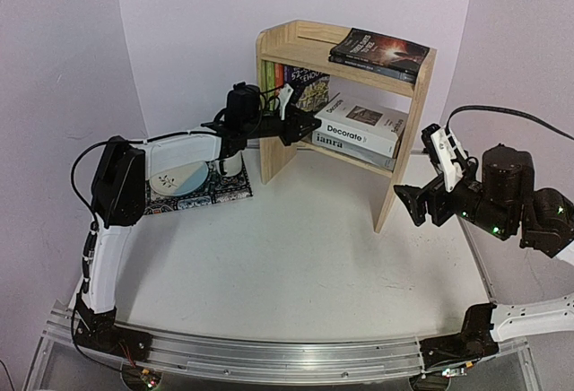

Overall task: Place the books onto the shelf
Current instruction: Adjust the book in the book pile on the shelf.

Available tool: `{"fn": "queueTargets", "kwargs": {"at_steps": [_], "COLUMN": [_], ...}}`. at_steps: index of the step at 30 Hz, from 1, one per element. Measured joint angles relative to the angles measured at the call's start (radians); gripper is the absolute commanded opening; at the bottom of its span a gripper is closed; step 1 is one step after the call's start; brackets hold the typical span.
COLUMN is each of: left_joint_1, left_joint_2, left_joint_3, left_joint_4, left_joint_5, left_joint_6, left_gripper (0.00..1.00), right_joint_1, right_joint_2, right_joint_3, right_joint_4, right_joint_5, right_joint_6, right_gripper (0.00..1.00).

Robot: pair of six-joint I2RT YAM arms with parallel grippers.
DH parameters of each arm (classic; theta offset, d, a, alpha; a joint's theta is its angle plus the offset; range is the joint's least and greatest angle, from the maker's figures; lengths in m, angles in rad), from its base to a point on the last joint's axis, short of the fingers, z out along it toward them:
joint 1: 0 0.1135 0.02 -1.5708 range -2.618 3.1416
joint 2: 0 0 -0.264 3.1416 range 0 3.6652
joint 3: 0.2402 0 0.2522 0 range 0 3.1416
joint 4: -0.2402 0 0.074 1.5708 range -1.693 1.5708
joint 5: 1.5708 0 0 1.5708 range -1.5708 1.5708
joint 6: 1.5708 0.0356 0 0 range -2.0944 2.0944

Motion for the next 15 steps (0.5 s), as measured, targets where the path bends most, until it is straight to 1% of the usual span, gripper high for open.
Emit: {"fn": "queueTargets", "kwargs": {"at_steps": [15], "left_joint_1": [0.000], "left_joint_2": [0.014], "left_joint_3": [0.016], "left_joint_4": [0.000], "left_joint_5": [0.000], "left_joint_6": [-0.012], "left_gripper": [0.30], "right_joint_1": [0.000], "right_joint_2": [-0.007], "right_joint_3": [0.000], "right_joint_4": [-0.001], "right_joint_5": [0.000], "right_joint_6": [0.000], "right_gripper": [0.98]}}
